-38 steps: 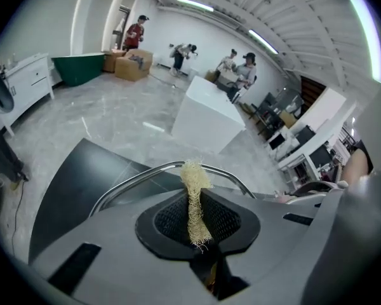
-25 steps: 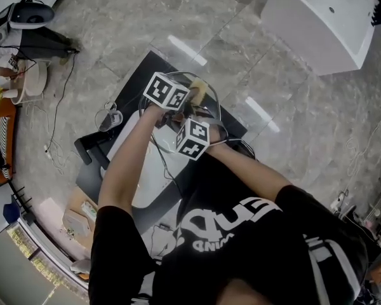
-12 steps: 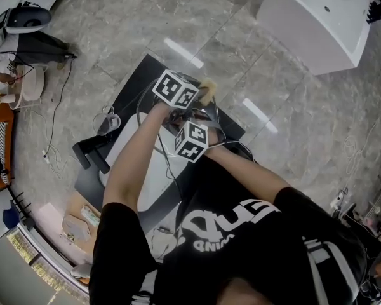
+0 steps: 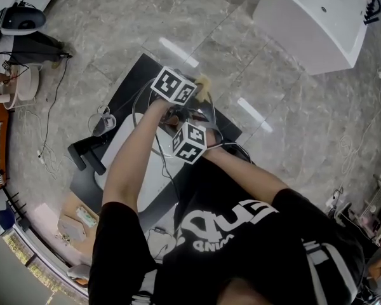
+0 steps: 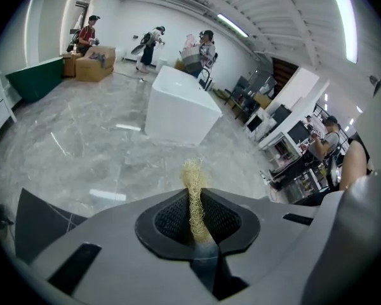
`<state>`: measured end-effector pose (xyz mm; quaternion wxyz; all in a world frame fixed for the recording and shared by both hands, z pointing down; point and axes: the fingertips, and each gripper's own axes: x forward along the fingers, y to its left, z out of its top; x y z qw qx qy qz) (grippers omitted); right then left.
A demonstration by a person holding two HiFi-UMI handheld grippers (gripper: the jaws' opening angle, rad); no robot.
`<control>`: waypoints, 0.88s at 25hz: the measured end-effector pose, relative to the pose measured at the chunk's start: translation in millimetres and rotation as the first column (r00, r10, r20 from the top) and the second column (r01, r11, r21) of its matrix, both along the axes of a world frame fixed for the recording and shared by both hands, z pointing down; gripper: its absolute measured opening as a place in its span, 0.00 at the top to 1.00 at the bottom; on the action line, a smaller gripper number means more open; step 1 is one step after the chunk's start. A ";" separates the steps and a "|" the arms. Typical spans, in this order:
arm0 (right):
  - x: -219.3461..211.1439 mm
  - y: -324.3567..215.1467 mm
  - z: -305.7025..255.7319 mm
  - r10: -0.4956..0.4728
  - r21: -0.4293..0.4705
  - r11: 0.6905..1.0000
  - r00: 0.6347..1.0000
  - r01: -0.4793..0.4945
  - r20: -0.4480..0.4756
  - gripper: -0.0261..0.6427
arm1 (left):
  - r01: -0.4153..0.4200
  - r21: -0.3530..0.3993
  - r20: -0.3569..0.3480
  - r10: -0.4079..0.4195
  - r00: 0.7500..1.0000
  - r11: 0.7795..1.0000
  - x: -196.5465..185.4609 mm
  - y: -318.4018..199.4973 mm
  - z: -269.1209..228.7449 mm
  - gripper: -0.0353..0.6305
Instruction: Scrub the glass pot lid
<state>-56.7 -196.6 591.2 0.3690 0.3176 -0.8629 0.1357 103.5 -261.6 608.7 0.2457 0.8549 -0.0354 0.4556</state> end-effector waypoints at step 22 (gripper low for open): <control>-0.2 1.4 -2.5 -0.017 -0.006 1.000 1.000 0.017 -0.011 0.70 | 0.358 0.069 0.017 -0.360 0.933 0.931 -86.3 -71.5 -3.8 0.87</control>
